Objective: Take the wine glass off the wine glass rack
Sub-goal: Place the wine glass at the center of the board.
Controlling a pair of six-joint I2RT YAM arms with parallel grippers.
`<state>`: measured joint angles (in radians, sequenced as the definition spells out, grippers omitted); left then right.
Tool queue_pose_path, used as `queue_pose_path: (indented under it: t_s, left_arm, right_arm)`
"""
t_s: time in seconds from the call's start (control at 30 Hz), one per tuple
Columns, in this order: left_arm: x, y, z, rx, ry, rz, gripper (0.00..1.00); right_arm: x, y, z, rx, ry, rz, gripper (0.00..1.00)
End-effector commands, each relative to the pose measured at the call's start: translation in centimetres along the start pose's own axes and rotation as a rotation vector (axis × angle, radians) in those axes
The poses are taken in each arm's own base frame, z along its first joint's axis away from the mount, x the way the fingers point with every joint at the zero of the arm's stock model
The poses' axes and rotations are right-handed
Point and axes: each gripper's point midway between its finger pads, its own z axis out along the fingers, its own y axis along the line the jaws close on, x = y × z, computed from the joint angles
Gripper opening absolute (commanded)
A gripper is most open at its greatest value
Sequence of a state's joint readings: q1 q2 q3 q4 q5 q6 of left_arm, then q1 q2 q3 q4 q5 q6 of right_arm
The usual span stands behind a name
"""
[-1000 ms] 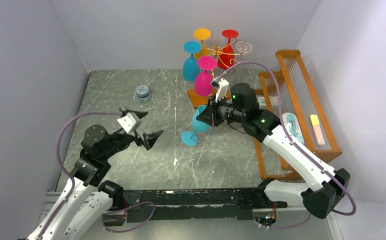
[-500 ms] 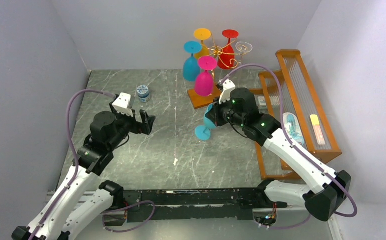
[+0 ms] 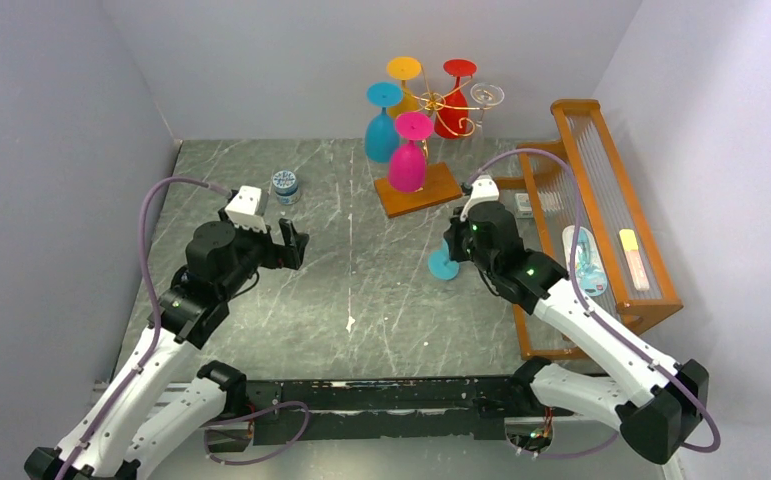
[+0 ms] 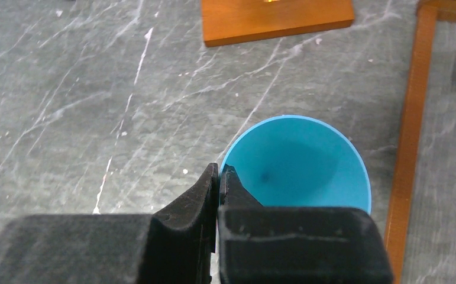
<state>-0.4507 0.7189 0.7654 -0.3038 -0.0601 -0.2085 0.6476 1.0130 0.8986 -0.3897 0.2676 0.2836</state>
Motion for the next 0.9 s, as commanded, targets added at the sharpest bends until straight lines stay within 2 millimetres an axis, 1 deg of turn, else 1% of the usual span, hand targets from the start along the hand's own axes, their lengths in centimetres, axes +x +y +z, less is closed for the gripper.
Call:
queue_pose_path:
  t_s: [0.0,0.13,0.27,0.33,0.37,0.43,0.47,0.6,0.63,0.73,0.87]
  left_arm:
    - [0.6,0.4,0.4,-0.019,0.020,0.002,0.97]
    - [0.7,0.6,0.4,-0.030,0.027,0.011,0.97]
    - [1.1,0.8,0.4,-0.040,0.036,0.011,0.97]
    - [1.3,1.0,0.5,-0.047,0.038,0.009,0.97]
    - [1.4,1.0,0.5,-0.048,0.039,0.007,0.97]
    - [1.7,1.0,0.6,-0.045,0.043,0.005,0.97]
    - [1.8,1.0,0.7,-0.047,0.047,0.004,0.97]
    - [2.6,1.1,0.9,-0.047,0.058,-0.001,0.97]
    - [2.7,1.1,1.0,-0.048,0.061,-0.002,0.97]
    - [3.0,1.4,1.1,-0.060,0.067,0.000,0.97]
    - [2.9,1.6,1.0,-0.074,0.063,0.003,0.97]
  right_arm:
    - [-1.0,-1.9,1.1,0.100,-0.042,0.074,0.00]
    - [-0.7,-3.8,2.5,0.154,-0.014,0.131,0.00]
    - [-0.8,-4.6,3.8,0.180,-0.013,0.156,0.00]
    - [-0.8,-4.4,4.5,0.174,-0.008,0.155,0.00]
    - [-0.9,-3.9,4.8,0.151,-0.002,0.152,0.00]
    - [-1.4,-3.0,5.3,0.105,0.002,0.137,0.00]
    - [-1.7,-2.9,5.5,0.101,0.002,0.128,0.00]
    - [-1.9,-3.8,6.7,0.163,0.013,0.102,0.00]
    - [-2.1,-3.7,6.9,0.161,0.011,0.096,0.00]
    - [-1.8,-3.1,7.7,0.125,0.018,0.073,0.00]
    - [-0.9,-3.2,8.5,0.132,0.055,0.054,0.00]
